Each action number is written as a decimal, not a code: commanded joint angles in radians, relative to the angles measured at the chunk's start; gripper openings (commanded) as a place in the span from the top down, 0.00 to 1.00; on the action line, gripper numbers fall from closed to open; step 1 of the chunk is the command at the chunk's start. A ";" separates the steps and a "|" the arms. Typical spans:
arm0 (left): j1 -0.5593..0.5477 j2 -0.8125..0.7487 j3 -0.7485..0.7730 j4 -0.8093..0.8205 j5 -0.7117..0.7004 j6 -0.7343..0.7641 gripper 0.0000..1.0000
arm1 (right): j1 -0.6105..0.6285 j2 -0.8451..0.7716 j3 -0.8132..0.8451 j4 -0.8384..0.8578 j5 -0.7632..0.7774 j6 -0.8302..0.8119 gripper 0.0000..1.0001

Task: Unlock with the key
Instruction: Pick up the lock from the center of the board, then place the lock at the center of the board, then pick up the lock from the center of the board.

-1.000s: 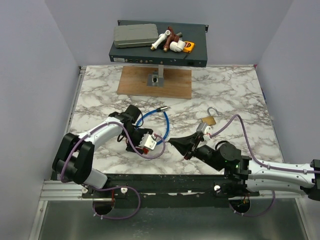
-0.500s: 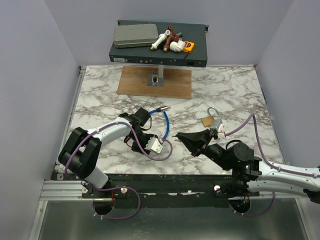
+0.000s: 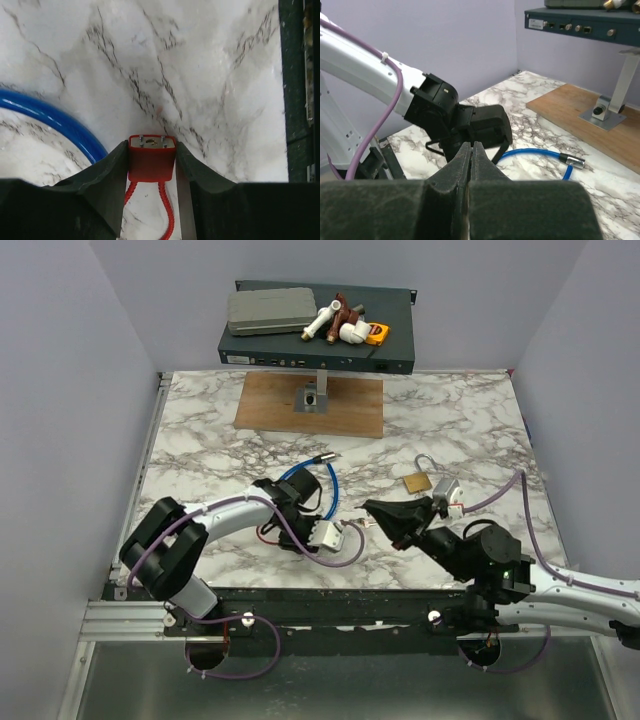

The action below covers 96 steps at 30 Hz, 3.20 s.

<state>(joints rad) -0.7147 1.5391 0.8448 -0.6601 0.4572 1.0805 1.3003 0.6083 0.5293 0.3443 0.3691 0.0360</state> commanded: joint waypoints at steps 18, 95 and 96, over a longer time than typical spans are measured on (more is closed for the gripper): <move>-0.215 0.289 0.250 0.261 0.232 -0.628 0.57 | -0.005 -0.055 0.197 -0.231 0.090 -0.076 0.99; -0.127 -0.019 -0.309 0.950 0.288 -0.389 0.18 | -0.005 -0.141 0.291 -0.303 0.140 -0.071 0.99; -0.126 -0.010 -0.303 0.948 0.286 -0.393 0.20 | -0.004 -0.139 0.294 -0.303 0.138 -0.070 0.99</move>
<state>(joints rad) -0.8497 1.5017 0.5163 0.2462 0.7361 0.6571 1.3003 0.4683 0.7918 0.0586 0.4858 -0.0410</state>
